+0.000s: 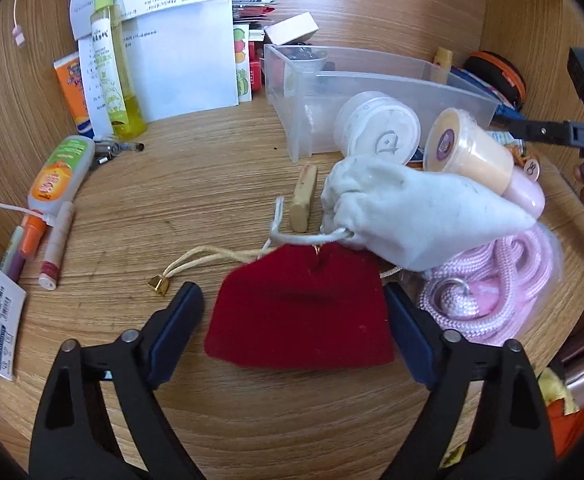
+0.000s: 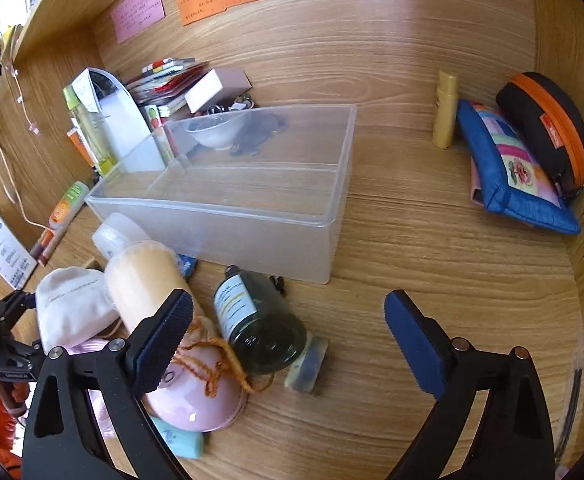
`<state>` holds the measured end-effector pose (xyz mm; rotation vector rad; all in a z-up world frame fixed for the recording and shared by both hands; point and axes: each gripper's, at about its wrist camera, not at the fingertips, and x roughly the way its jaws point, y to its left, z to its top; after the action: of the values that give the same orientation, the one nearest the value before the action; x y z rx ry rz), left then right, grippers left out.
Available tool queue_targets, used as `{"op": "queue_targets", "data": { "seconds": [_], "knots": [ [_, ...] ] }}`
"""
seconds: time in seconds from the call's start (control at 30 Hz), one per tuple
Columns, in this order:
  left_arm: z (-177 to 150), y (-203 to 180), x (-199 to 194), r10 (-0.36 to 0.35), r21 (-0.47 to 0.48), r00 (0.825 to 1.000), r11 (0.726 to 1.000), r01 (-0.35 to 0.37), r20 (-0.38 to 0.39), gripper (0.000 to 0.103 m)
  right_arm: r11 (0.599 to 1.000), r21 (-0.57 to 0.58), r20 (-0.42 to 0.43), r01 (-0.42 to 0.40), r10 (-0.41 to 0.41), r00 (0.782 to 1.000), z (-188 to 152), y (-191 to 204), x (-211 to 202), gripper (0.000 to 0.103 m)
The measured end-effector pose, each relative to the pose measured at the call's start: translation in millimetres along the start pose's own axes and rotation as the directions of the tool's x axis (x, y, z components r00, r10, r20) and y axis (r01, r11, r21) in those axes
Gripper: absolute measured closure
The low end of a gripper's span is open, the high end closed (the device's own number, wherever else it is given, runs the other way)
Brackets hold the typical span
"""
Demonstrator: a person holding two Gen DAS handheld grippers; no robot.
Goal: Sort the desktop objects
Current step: 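Grasp the red velvet pouch with the left tool while the right tool grasps the dark green glass jar, then lift and carry the red pouch and green jar over the clear plastic box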
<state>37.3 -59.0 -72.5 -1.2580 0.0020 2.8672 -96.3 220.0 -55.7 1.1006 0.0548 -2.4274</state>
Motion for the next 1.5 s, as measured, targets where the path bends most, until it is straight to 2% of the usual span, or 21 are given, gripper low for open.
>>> {"op": "queue_targets", "data": {
  "seconds": [0.27,0.33,0.4,0.53,0.77,1.1,1.5],
  "knots": [
    [2.5,5.5,1.8,0.010,-0.013,1.000,1.000,-0.010,0.020,0.031,0.999,-0.037,-0.070,0.018,-0.021,0.997,-4.7,9.4,20.6,0.021],
    [3.5,5.4,2.3,0.013,-0.015,1.000,1.000,-0.013,0.025,0.036,0.999,-0.044,-0.072,0.014,-0.017,0.997,-5.5,10.6,21.1,0.026],
    [3.6,6.2,1.9,0.015,-0.018,0.999,1.000,-0.014,0.032,0.042,0.999,-0.049,-0.084,-0.004,0.000,0.996,-5.9,11.4,23.8,0.038],
    [1.8,10.4,-2.3,0.002,-0.024,0.999,1.000,-0.001,0.041,0.048,0.997,-0.066,-0.089,-0.031,0.025,0.996,-7.8,15.0,25.1,0.051],
    [-1.8,21.1,-14.6,0.002,-0.041,0.999,0.999,0.000,0.050,0.056,0.996,-0.092,-0.071,-0.022,0.015,0.997,-9.3,20.5,18.5,0.055],
    [2.9,28.3,-32.9,-0.002,-0.069,0.995,0.998,0.009,0.095,0.057,0.995,-0.102,0.019,0.005,-0.003,1.000,-3.9,24.8,-16.7,0.061],
    [27.5,16.1,-57.5,-0.043,-0.034,0.983,0.998,0.050,0.176,0.057,0.996,-0.085,0.090,0.007,0.000,0.996,6.3,22.2,-40.6,0.062]
  ]
}}
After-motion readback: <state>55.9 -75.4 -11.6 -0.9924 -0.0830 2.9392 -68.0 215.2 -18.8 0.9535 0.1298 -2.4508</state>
